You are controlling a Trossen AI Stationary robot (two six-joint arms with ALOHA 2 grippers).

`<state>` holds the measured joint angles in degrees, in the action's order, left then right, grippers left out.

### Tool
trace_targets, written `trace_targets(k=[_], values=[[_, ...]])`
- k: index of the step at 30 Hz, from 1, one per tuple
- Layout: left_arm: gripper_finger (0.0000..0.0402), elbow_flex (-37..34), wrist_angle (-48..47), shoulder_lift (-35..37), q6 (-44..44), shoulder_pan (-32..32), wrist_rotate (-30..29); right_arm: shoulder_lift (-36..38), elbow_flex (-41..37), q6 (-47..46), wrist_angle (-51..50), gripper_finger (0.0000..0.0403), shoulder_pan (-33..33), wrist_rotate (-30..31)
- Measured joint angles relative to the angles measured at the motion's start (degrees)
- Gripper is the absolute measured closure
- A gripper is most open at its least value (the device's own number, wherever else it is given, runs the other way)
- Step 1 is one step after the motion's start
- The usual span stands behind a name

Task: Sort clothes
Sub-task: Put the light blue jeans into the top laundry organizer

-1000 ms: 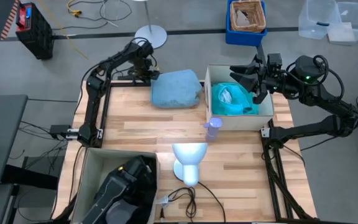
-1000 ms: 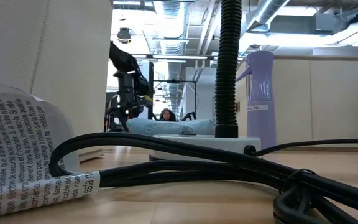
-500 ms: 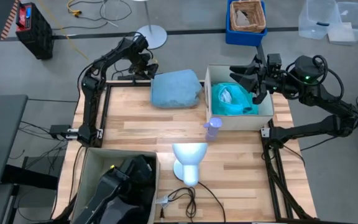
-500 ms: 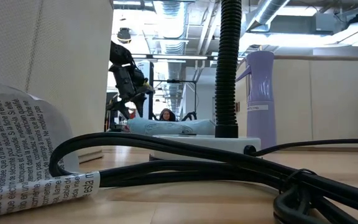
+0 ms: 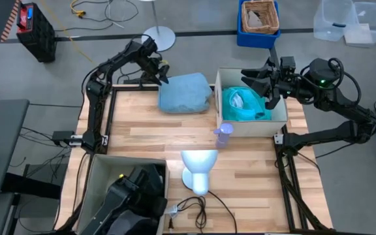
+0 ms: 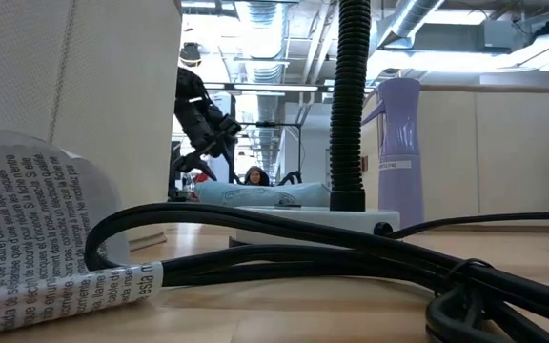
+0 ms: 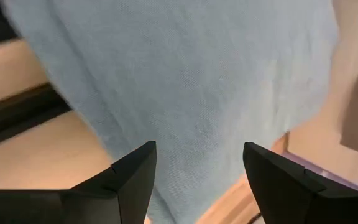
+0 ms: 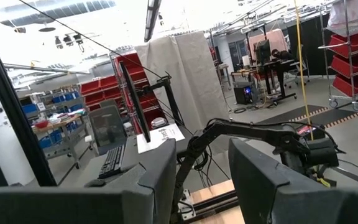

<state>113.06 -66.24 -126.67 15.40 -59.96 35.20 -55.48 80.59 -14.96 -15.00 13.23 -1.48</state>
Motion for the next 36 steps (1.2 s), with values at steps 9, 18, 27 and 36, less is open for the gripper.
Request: trace_targets(k=[9,18,27,36], values=[[0.0143,0.0,-1.7,0.0,0.6,-0.2,-0.9,0.0,0.0,-0.1,0.0,0.0241,-1.4,0.0],[0.0137,-0.7,-2.6,-0.6,-3.6,-1.0,1.2,0.0,0.0,-0.1,0.0,0.0241,-1.7,0.0],[0.0139,-1.8,-3.7,-1.0,-4.7,-2.4,4.2,0.0,0.0,-1.1,0.2,0.0241,-1.3,0.0],[0.0194,-2.8,-4.1,-1.0,-5.5,-2.8,5.2,0.0,0.0,-1.2,0.3,0.0241,-1.3,0.0]])
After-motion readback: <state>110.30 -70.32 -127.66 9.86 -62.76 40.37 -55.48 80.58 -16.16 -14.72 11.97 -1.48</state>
